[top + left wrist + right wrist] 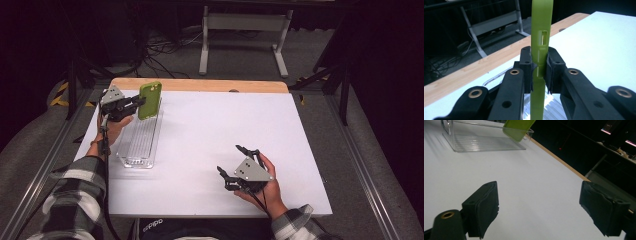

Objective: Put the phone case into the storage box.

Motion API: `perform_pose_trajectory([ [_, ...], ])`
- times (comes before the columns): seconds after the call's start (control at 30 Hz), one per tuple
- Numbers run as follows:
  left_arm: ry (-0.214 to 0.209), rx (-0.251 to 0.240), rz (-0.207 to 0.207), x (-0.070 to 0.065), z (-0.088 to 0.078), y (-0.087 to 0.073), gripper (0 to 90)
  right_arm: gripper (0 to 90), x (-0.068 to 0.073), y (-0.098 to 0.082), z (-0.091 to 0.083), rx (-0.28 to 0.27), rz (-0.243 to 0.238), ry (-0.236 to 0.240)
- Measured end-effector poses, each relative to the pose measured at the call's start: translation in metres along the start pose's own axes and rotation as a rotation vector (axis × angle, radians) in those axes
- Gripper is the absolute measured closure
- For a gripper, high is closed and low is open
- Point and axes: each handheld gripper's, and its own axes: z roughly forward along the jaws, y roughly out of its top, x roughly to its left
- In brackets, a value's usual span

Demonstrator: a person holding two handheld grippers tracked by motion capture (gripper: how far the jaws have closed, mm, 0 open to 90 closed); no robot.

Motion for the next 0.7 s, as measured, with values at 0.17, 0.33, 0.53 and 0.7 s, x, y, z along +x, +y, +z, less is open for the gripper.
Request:
perform_pose_trajectory([
  [0.17, -0.002, 0.015, 0.001, 0.002, 0.005, -0.003, 78.3, 16.4, 0.003, 0.000, 0.002, 0.013, -0.020, 0.004],
  [0.33, 0.001, 0.023, -0.001, 0.005, 0.009, -0.006, 78.3, 16.3, 0.003, -0.001, 0.003, 0.018, -0.020, 0.005],
  [0.53, 0.023, 0.015, -0.005, 0.006, 0.011, -0.007, 78.2, 15.9, 0.005, 0.000, 0.003, 0.023, -0.039, 0.003],
  [0.7, 0.065, 0.014, -0.016, 0.009, 0.013, -0.010, 78.0, 15.8, 0.007, 0.000, 0.004, 0.034, -0.059, -0.007],
])
